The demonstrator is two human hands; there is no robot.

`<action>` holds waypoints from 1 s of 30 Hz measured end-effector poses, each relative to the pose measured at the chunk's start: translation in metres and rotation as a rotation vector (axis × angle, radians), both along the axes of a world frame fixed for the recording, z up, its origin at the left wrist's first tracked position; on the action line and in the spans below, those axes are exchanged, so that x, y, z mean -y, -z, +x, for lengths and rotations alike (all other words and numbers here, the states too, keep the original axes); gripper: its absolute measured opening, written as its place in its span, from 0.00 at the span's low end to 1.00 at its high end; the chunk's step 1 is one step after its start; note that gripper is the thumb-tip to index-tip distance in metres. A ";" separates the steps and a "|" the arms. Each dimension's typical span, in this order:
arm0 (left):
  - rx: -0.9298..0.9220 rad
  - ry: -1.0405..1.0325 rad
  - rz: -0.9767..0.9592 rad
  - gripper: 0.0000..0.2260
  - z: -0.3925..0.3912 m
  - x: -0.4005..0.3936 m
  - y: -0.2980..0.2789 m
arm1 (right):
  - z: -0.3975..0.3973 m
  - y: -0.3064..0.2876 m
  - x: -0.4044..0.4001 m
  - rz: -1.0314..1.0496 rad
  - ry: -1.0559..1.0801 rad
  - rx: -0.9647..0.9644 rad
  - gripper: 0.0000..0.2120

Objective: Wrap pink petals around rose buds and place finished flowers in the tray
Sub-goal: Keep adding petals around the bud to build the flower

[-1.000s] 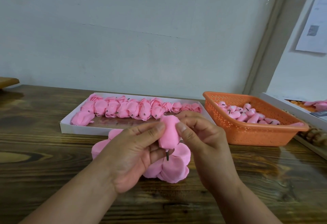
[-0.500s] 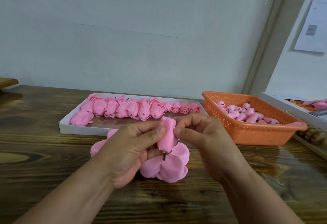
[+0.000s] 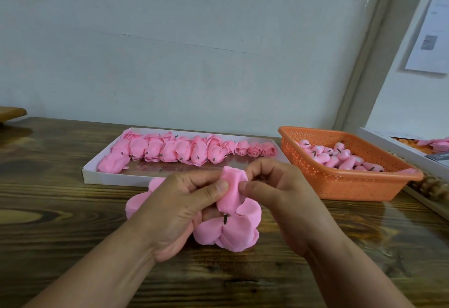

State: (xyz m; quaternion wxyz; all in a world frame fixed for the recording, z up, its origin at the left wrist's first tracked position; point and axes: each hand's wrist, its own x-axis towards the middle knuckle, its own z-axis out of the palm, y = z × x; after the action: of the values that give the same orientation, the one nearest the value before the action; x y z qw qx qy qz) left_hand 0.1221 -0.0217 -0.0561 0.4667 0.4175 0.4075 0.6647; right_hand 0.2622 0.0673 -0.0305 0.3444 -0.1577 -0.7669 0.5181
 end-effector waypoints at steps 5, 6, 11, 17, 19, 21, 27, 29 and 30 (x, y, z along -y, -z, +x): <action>-0.001 -0.047 -0.013 0.13 0.003 -0.001 0.004 | -0.002 -0.001 0.008 0.166 0.117 -0.003 0.09; 0.017 -0.047 -0.012 0.12 0.003 -0.002 0.005 | -0.003 0.000 0.010 0.174 0.140 -0.010 0.09; 0.033 -0.123 0.001 0.09 0.008 -0.003 0.008 | -0.005 0.002 0.014 0.130 0.150 -0.034 0.09; -0.177 -0.276 0.023 0.14 0.010 -0.006 0.014 | -0.005 0.002 0.015 0.073 0.127 0.018 0.08; -0.199 -0.285 0.027 0.16 0.010 -0.005 0.014 | -0.006 0.000 0.012 0.051 0.126 0.062 0.10; -0.239 -0.295 0.031 0.17 0.011 -0.003 0.013 | -0.005 -0.001 0.010 0.022 0.103 0.089 0.10; -0.261 -0.284 0.037 0.11 0.012 0.000 0.010 | -0.003 -0.001 0.002 0.030 0.064 0.093 0.04; -0.236 -0.259 -0.018 0.11 0.012 0.001 0.010 | -0.003 0.002 0.001 0.033 0.054 0.087 0.04; -0.233 -0.225 -0.046 0.12 0.011 0.001 0.010 | -0.003 0.002 0.001 0.026 0.038 0.084 0.04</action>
State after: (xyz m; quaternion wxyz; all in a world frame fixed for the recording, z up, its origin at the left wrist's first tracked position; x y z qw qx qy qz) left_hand 0.1329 -0.0229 -0.0660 0.3484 0.4325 0.5182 0.6504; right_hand 0.2592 0.0667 -0.0326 0.3237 -0.1896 -0.7842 0.4942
